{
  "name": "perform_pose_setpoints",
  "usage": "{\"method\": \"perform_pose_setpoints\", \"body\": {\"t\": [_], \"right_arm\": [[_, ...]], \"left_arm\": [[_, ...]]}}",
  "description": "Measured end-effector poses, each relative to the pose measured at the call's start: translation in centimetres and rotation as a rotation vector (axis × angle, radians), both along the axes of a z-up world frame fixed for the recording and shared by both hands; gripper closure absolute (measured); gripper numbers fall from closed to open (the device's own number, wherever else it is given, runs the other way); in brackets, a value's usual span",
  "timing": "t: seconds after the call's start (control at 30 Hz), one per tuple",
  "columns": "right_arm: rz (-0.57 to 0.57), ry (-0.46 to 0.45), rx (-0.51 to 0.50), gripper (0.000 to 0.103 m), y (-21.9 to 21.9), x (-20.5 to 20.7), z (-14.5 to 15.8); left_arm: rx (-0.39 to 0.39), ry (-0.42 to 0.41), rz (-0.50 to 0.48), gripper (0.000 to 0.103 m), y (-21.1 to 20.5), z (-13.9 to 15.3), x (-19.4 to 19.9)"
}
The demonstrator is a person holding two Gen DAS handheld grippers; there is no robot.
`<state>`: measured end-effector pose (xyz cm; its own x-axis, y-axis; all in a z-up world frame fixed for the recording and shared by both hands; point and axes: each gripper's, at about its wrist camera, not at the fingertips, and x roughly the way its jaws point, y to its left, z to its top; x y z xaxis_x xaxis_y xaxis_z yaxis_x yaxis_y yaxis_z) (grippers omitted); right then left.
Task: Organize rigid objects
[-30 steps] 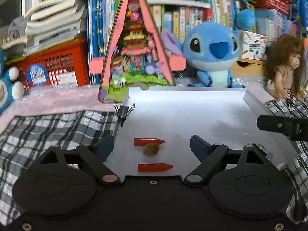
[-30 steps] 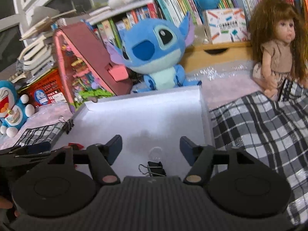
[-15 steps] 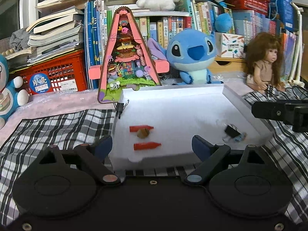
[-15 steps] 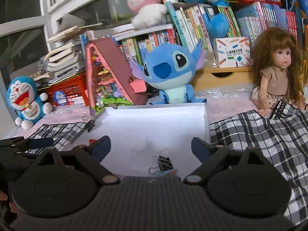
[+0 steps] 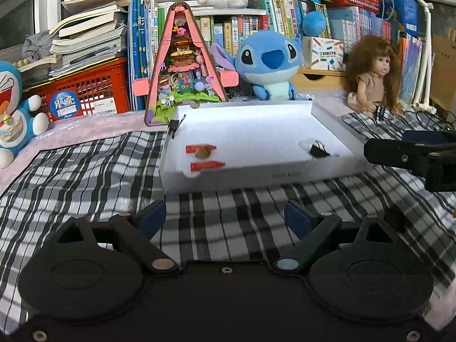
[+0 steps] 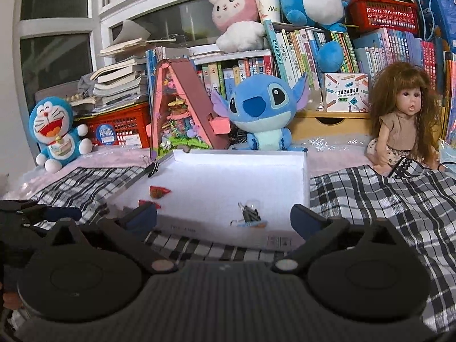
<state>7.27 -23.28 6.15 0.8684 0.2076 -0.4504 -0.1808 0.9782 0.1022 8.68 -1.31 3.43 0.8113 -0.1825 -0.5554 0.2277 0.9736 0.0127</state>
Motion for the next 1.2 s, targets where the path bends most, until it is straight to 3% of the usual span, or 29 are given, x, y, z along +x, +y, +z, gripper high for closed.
{"method": "perform_pose_setpoints", "body": {"t": [0.73, 1.2], "right_arm": [[-0.019, 0.047, -0.033, 0.0, -0.9, -4.2, -3.0], [-0.03, 0.069, -0.05, 0.0, -1.3, -5.4, -4.0]], "left_arm": [[-0.031, 0.06, 0.016, 0.014, 0.9, -2.1, -4.5], [-0.017, 0.047, 0.029, 0.014, 1.7, -2.4, -6.1]]}}
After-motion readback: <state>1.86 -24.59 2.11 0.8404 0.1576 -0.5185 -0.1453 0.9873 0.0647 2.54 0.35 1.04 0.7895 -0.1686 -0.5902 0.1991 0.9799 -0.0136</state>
